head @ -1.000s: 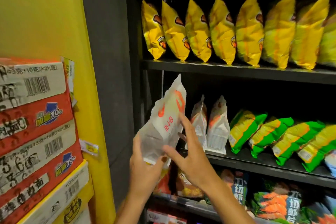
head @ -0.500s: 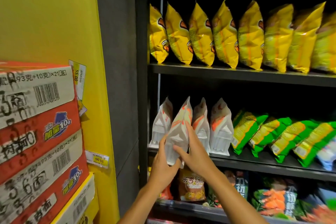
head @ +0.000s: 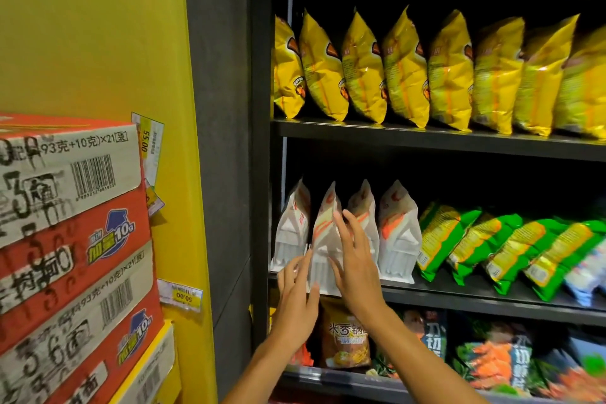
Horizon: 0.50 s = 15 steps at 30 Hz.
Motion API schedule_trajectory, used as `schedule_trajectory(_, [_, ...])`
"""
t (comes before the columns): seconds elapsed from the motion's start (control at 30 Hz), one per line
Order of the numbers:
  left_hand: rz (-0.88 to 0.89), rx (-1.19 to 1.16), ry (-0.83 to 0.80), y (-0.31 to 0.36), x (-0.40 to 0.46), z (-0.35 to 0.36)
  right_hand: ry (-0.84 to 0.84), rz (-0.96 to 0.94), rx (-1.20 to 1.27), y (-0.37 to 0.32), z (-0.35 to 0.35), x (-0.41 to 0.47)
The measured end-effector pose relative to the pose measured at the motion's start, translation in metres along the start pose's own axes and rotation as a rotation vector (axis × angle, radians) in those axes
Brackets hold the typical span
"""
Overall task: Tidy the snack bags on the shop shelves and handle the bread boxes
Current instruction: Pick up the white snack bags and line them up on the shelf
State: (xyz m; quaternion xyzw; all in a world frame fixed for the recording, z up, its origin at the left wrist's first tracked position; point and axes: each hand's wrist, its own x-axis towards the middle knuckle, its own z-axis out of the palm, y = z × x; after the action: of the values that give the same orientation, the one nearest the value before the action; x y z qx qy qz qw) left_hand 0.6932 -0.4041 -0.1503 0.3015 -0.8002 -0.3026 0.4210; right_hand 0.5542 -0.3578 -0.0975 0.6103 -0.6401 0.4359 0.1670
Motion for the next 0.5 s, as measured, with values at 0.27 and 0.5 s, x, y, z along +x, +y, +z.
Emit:
schedule_trajectory(0.27, [0.123,0.079,0.189,0.007,0.026,-0.012,0.024,-0.046,0.084,-0.015,0.011,-0.009])
schedule_trajectory(0.5, [0.15,0.187,0.151,0.005,0.052,-0.012,-0.094,0.049,-0.028,-0.001,0.032,-0.005])
